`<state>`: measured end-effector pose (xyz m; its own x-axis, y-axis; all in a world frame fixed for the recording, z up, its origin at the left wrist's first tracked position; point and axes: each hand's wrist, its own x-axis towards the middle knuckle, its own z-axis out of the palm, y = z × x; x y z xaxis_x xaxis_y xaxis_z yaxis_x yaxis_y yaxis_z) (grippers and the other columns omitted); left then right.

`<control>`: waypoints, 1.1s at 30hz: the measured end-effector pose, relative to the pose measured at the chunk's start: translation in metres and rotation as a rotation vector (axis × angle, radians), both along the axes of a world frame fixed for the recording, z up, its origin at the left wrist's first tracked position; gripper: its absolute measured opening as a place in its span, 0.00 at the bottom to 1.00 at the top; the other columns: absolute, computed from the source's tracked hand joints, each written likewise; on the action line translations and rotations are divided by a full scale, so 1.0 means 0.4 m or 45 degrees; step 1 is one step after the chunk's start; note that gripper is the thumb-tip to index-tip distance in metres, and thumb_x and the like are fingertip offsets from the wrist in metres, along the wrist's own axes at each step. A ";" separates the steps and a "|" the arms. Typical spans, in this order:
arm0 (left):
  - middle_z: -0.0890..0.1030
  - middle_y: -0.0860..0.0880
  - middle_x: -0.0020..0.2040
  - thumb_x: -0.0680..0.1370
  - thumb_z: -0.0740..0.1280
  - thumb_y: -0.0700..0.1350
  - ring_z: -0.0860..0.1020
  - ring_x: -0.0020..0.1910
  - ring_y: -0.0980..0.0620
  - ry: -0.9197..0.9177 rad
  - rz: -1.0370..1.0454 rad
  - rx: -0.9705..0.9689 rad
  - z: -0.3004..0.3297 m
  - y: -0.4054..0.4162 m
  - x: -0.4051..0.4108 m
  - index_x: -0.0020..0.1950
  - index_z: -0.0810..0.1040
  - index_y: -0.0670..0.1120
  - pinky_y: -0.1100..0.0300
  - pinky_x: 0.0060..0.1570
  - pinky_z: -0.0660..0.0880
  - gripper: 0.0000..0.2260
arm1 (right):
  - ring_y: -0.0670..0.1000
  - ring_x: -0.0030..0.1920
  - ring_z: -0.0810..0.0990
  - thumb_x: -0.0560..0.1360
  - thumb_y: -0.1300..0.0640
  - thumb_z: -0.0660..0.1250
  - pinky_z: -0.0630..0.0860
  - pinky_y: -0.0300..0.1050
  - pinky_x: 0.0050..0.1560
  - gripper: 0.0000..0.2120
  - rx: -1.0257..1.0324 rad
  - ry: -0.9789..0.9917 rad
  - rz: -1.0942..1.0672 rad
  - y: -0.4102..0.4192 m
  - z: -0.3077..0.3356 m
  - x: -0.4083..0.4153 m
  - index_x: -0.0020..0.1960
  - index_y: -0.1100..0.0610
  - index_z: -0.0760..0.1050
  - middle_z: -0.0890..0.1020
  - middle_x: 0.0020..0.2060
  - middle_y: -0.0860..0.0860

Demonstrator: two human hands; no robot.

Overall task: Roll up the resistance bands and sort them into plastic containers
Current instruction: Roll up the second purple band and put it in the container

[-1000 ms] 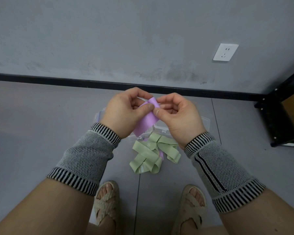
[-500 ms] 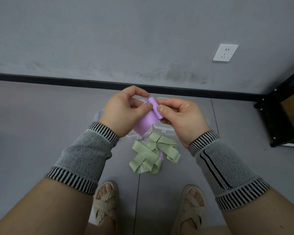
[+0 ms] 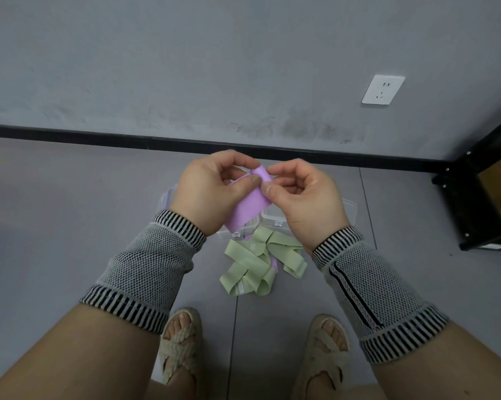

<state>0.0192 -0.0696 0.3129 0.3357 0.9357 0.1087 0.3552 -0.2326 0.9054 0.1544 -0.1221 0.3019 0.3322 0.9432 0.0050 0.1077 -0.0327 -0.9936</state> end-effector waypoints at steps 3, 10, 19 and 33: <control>0.83 0.50 0.38 0.73 0.71 0.43 0.79 0.36 0.56 0.020 0.023 -0.006 -0.003 0.000 0.001 0.41 0.77 0.57 0.61 0.38 0.76 0.08 | 0.42 0.35 0.78 0.71 0.65 0.71 0.79 0.39 0.41 0.09 -0.018 0.026 0.021 -0.001 0.002 -0.002 0.44 0.52 0.77 0.80 0.35 0.48; 0.83 0.49 0.39 0.74 0.70 0.41 0.78 0.36 0.59 0.001 0.026 -0.007 0.005 0.000 -0.005 0.43 0.77 0.54 0.67 0.36 0.75 0.07 | 0.45 0.39 0.79 0.76 0.66 0.65 0.76 0.40 0.41 0.10 -0.085 0.314 0.155 0.000 0.004 0.017 0.45 0.52 0.80 0.81 0.43 0.54; 0.83 0.48 0.40 0.74 0.70 0.41 0.79 0.37 0.57 -0.015 -0.008 -0.045 0.008 -0.006 0.001 0.44 0.78 0.55 0.62 0.38 0.77 0.08 | 0.43 0.37 0.81 0.73 0.67 0.69 0.77 0.38 0.41 0.09 -0.097 0.172 0.093 -0.004 0.006 0.017 0.49 0.54 0.79 0.83 0.39 0.50; 0.83 0.51 0.42 0.73 0.72 0.41 0.82 0.41 0.57 -0.087 0.024 -0.077 0.008 -0.002 -0.002 0.43 0.77 0.53 0.66 0.39 0.78 0.07 | 0.46 0.41 0.79 0.74 0.66 0.67 0.75 0.41 0.41 0.08 -0.059 0.323 0.139 0.000 0.003 0.012 0.45 0.53 0.78 0.82 0.40 0.51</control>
